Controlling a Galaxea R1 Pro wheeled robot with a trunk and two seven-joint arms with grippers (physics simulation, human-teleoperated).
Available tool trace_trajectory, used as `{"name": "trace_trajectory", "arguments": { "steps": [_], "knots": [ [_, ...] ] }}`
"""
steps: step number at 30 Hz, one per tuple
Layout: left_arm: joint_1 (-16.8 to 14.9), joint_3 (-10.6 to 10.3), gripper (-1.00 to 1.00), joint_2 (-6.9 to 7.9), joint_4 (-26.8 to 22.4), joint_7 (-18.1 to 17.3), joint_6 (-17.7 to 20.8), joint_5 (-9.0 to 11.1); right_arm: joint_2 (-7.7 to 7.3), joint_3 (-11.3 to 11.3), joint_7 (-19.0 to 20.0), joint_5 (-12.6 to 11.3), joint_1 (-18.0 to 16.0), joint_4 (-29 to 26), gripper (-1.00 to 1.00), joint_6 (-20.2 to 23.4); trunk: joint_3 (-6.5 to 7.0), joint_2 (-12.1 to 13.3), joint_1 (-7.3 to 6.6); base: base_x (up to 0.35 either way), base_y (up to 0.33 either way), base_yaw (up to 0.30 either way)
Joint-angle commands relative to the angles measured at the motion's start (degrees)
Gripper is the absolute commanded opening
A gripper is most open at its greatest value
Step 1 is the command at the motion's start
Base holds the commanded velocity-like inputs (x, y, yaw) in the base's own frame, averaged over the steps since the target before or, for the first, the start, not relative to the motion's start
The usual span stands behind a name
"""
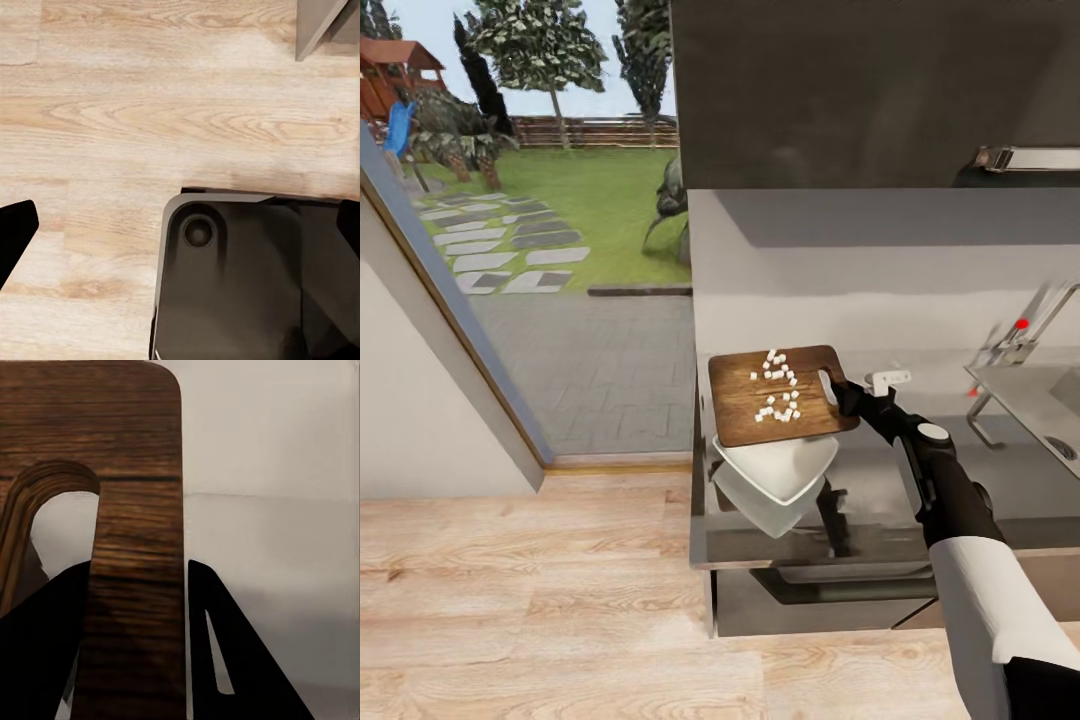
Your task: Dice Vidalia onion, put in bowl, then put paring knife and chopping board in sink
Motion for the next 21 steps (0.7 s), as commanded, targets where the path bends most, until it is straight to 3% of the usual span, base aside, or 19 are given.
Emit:
{"name": "trace_trajectory", "arguments": {
  "steps": [1,17,21],
  "knots": [
    [0.0,-0.5,1.0,0.1,-0.1,0.4,-0.1,0.6,0.03,-0.2,0.5,0.5,0.0,0.2,-1.0,-0.3,-0.1,-0.1,0.03,0.0,0.0,0.0],
    [0.0,-0.5,1.0,0.1,-0.1,0.4,-0.1,0.6,0.03,-0.2,0.5,0.3,0.0,1.1,-1.0,-1.7,-0.1,-0.1,0.03,0.0,0.0,0.0],
    [0.0,-0.4,1.0,0.1,-0.1,0.4,-0.1,0.6,0.03,-0.2,0.4,0.3,0.0,1.2,-1.0,-3.8,-0.1,-0.1,0.03,0.0,0.0,0.0]
  ]
}}
